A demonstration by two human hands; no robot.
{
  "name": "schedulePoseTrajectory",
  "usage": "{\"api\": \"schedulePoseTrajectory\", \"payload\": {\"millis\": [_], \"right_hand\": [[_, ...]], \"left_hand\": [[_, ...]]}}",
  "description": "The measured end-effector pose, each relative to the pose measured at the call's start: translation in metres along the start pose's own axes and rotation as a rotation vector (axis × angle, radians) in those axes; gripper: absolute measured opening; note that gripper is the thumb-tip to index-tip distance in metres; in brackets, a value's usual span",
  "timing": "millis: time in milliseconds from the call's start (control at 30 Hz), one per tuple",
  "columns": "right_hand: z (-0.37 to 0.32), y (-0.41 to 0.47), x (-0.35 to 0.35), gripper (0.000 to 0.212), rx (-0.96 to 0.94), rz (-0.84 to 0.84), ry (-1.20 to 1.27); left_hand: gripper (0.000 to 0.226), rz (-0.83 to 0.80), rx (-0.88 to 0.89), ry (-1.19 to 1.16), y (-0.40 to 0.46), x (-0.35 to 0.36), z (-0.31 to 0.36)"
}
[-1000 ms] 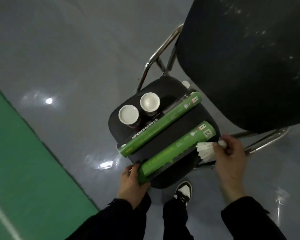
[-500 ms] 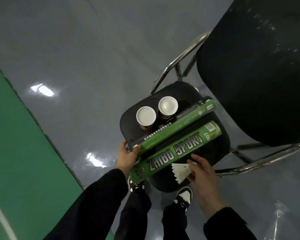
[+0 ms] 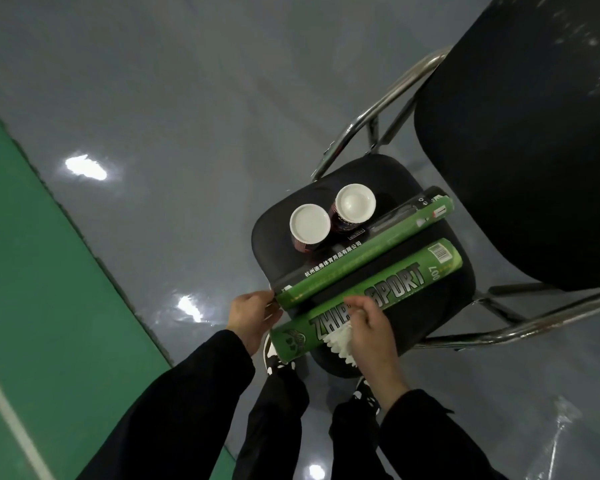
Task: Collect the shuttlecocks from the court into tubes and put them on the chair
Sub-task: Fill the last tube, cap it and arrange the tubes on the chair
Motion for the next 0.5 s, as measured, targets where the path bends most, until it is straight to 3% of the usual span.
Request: {"api": "schedulePoseTrajectory", "payload": {"millis": [133, 267, 367, 500], "right_hand": [[-0.014, 0.005, 0.028, 0.038, -0.172, -0.034, -0.141], [-0.037, 0.002, 0.061, 0.062, -0.451, -0.185, -0.586], [-0.036, 0.01, 0.079, 0.067, -0.447, -0.234, -0.769], [-0.036, 0.019, 0.083, 0.064, -0.369, -0.217, -0.8]], "left_hand": [[0.015, -0.082, 0.033, 0.013, 0.002, -0.002, 0.002], [0.018, -0.141, 0.086, 0.052, 0.002, -0.002, 0.003], [0.022, -0.174, 0.13, 0.058, 0.001, 0.001, 0.005], [0.022, -0.197, 0.119, 0.019, 0.002, -0.002, 0.004]]}}
Point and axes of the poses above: each hand's wrist, its own y-axis towards the middle knuckle, its own x-axis out of the palm, z = x × y, the point moved 7 cm from there along y, towards the middle knuckle, and after that the axes turned 11 degrees about z, right-handed, at the moved point
